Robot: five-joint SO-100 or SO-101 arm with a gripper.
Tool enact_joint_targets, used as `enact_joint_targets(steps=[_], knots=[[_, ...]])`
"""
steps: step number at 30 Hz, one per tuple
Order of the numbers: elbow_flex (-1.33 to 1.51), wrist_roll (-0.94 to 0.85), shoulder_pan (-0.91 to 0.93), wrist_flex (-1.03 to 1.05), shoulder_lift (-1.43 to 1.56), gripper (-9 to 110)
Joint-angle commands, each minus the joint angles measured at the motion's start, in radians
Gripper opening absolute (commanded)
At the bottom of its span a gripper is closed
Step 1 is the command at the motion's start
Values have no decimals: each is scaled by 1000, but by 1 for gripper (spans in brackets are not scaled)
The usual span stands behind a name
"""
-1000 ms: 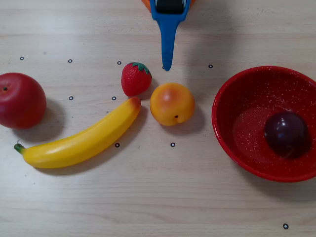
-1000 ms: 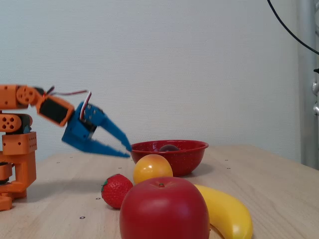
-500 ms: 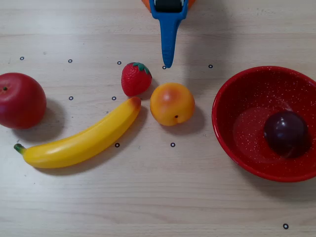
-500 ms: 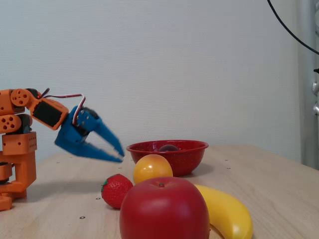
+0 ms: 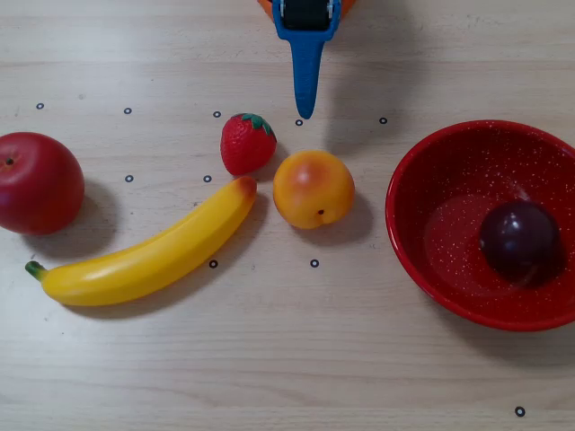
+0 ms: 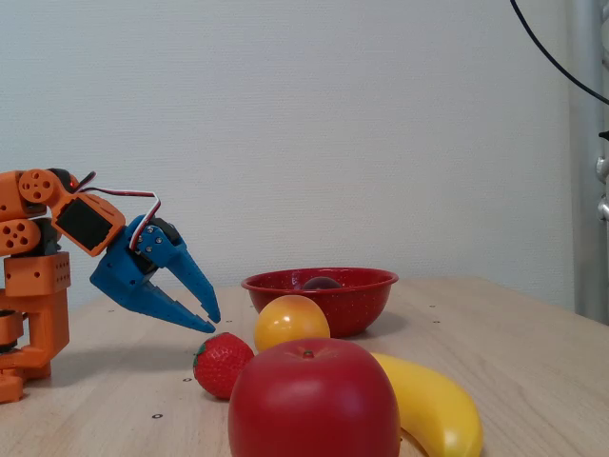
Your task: Put plum in the red bowl.
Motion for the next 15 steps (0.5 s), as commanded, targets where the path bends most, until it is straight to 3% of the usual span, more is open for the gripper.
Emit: enact_joint_targets(steps=[1,15], knots=[[3,40,37,-8,9,0],[3,34,32,-8,9,0]])
